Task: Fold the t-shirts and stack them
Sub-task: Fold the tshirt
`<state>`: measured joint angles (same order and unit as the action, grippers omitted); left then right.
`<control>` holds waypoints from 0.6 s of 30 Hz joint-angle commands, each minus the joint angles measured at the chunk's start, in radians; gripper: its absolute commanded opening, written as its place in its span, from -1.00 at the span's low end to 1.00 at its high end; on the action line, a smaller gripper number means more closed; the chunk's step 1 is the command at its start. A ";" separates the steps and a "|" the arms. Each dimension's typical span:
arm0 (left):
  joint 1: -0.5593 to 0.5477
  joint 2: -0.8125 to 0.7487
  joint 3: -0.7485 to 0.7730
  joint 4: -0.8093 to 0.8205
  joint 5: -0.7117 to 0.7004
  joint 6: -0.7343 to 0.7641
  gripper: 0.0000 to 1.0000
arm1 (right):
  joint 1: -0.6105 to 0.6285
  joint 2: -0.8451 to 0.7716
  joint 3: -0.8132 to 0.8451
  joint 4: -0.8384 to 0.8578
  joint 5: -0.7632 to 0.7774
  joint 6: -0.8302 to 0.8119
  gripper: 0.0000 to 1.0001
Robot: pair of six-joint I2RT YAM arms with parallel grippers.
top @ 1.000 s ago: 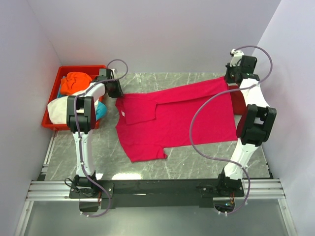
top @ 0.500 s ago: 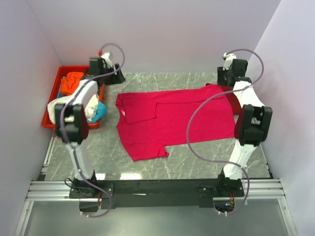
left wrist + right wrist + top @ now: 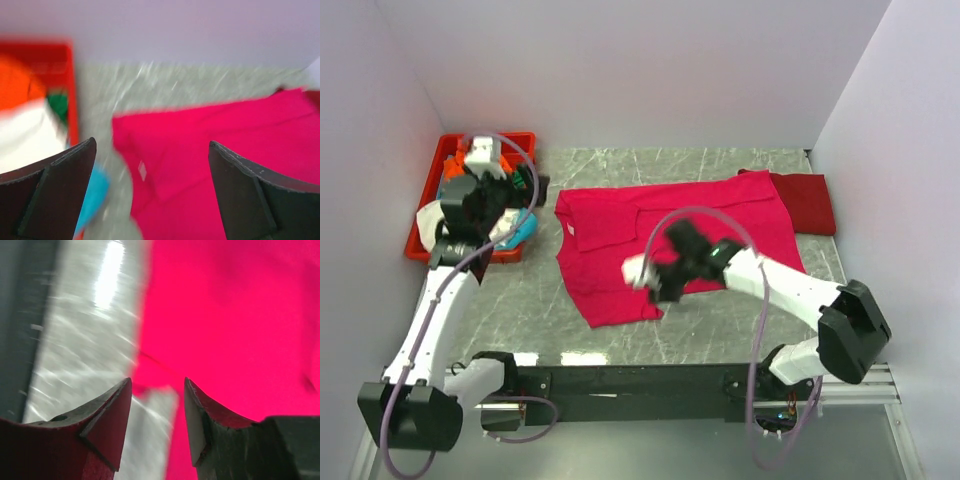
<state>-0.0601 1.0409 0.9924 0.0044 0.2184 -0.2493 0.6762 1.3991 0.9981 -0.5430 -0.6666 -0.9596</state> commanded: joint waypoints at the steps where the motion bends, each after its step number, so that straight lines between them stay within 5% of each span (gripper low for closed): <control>1: 0.005 -0.112 -0.112 -0.155 -0.138 0.010 0.99 | 0.172 -0.002 -0.052 0.178 0.191 0.016 0.05; 6: 0.005 -0.298 -0.264 -0.178 -0.215 0.065 0.99 | 0.351 0.173 -0.018 0.225 0.405 0.097 0.00; 18: 0.005 -0.367 -0.282 -0.173 -0.206 0.068 0.99 | 0.398 0.294 -0.021 0.268 0.499 0.145 -0.11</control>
<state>-0.0593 0.6792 0.6933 -0.1875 0.0242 -0.1974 1.0645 1.6669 0.9565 -0.3138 -0.2199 -0.8421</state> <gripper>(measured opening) 0.995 0.456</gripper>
